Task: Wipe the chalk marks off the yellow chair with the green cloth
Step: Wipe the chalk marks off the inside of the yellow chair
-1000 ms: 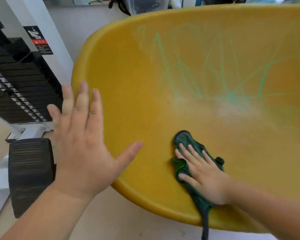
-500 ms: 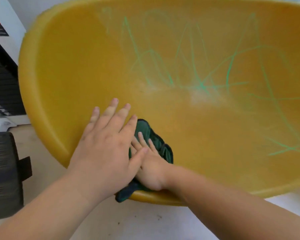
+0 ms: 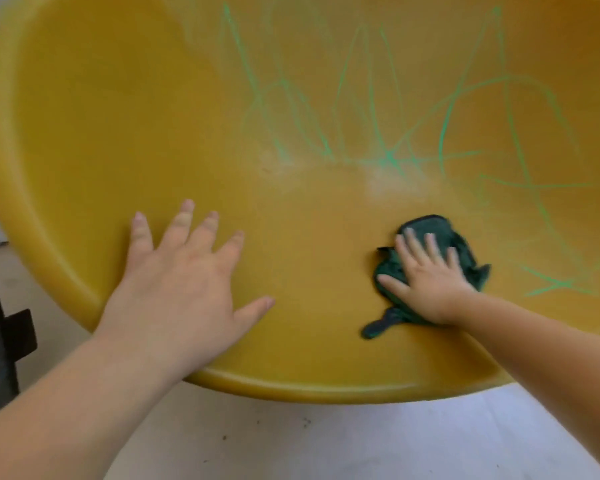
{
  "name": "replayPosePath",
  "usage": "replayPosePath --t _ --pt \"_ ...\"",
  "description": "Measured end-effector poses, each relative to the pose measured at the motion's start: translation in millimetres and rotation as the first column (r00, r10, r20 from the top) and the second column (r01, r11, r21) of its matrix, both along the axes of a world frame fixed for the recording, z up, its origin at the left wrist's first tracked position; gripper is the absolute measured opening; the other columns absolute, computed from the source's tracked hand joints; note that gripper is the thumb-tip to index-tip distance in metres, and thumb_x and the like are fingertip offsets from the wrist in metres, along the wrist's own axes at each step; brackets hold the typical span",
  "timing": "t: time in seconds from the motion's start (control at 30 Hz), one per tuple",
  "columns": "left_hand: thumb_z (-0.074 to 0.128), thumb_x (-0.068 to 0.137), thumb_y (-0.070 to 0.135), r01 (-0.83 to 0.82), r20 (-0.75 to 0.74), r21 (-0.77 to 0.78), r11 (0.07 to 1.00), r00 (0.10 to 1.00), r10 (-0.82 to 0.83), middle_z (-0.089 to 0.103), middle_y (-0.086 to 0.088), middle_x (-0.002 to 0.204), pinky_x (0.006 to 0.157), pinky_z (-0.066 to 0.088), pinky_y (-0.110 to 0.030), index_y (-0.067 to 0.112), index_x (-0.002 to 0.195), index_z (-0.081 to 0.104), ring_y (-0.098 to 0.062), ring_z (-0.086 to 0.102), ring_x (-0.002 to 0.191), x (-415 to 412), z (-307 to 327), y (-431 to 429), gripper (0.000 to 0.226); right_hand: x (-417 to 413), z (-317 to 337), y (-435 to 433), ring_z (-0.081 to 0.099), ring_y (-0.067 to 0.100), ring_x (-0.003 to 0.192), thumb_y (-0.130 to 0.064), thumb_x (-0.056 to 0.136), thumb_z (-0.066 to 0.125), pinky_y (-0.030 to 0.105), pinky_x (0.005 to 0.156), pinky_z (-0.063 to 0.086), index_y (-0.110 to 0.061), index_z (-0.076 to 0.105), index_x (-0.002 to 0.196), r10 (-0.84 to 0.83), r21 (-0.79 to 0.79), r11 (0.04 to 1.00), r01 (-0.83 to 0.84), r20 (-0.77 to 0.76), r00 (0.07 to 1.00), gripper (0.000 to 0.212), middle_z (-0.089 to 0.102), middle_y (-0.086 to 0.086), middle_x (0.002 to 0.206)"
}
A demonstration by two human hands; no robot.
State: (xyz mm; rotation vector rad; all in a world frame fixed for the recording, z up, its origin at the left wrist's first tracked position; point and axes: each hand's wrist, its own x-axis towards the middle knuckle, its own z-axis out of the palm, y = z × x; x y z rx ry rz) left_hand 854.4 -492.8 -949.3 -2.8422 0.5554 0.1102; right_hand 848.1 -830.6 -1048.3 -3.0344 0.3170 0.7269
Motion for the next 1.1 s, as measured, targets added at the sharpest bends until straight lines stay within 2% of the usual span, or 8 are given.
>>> replayPosePath --t 0.07,0.13,0.27,0.57,0.7,0.83,0.93,1.1 --pt "0.007 0.074 0.088 -0.027 0.043 0.004 1.000 0.999 0.027 0.022 -0.003 0.165 0.119 0.011 -0.062 0.032 0.157 0.022 -0.028 0.006 0.154 7 0 8 0.101 5 -7 63 -0.029 0.028 0.151 -0.079 0.091 0.009 0.056 0.124 -0.008 -0.029 -0.023 0.158 0.168 0.144 0.975 -0.171 0.034 0.985 0.089 -0.036 -0.009 0.161" --pt "0.013 0.074 0.087 -0.025 0.060 0.003 1.000 0.998 0.025 0.030 -0.004 0.162 0.119 0.015 -0.060 0.032 0.154 0.032 -0.028 0.014 0.153 17 2 21 0.099 6 -6 129 -0.031 0.027 0.150 -0.071 0.098 0.013 0.055 0.124 -0.010 -0.030 -0.020 0.158 0.313 0.277 0.903 -0.328 0.097 0.945 0.080 -0.033 -0.009 0.163" --pt "0.022 0.082 0.083 -0.075 0.041 -0.002 0.997 0.996 0.075 0.029 -0.003 0.163 0.122 0.016 -0.053 0.029 0.155 0.029 -0.025 0.017 0.153 34 4 45 0.091 3 3 213 -0.031 0.025 0.150 -0.060 0.105 0.017 0.052 0.123 -0.015 -0.030 -0.015 0.160 0.441 0.433 0.755 -0.492 0.219 0.870 0.071 -0.028 -0.009 0.165" --pt "0.033 0.088 0.075 0.105 -0.152 -0.208 0.972 0.979 -0.139 0.022 0.002 0.165 0.123 0.018 -0.048 0.034 0.157 0.018 -0.023 0.017 0.152 23 -5 -40 0.082 -98 26 117 -0.040 0.014 0.146 -0.067 0.102 0.016 0.042 0.120 -0.022 -0.039 -0.025 0.155 0.483 0.377 0.821 -0.428 -0.059 0.874 0.072 -0.036 -0.012 0.161" --pt "0.034 0.089 0.075 0.179 -0.216 -0.220 0.959 0.950 -0.227 0.014 0.001 0.167 0.123 0.017 -0.049 0.034 0.158 0.011 -0.024 0.013 0.153 13 -16 -80 0.083 -129 34 30 -0.038 0.012 0.146 -0.072 0.099 0.011 0.045 0.125 -0.012 -0.038 -0.032 0.151 0.274 0.130 0.959 -0.252 -0.193 0.942 0.077 -0.036 -0.014 0.160" --pt "0.034 0.093 0.069 0.196 -0.225 -0.213 0.957 0.943 -0.243 0.012 -0.001 0.167 0.122 0.020 -0.050 0.029 0.158 0.011 -0.025 0.016 0.152 3 -25 -111 0.080 -94 15 -12 -0.030 0.022 0.151 -0.083 0.089 0.009 0.054 0.125 -0.007 -0.029 -0.031 0.153 0.071 -0.043 0.996 -0.076 -0.107 0.992 0.094 -0.032 -0.008 0.163" --pt "0.034 0.096 0.062 0.156 -0.216 -0.184 0.970 0.957 -0.195 0.015 -0.002 0.166 0.120 0.024 -0.051 0.027 0.158 0.016 -0.026 0.020 0.150 3 -36 -120 0.072 -54 -5 23 -0.029 0.026 0.151 -0.073 0.097 0.014 0.057 0.124 -0.008 -0.024 -0.024 0.157 0.080 0.055 0.995 -0.079 -0.015 0.997 0.087 -0.031 -0.006 0.164" --pt "0.033 0.099 0.054 0.052 -0.219 -0.148 0.988 0.972 -0.084 0.022 -0.006 0.164 0.116 0.029 -0.054 0.024 0.156 0.025 -0.032 0.027 0.147 22 -48 -122 0.065 -77 2 98 -0.031 0.024 0.150 -0.057 0.106 0.018 0.055 0.123 -0.013 -0.024 -0.020 0.159 0.387 0.290 0.883 -0.370 -0.004 0.922 0.073 -0.029 -0.005 0.165"
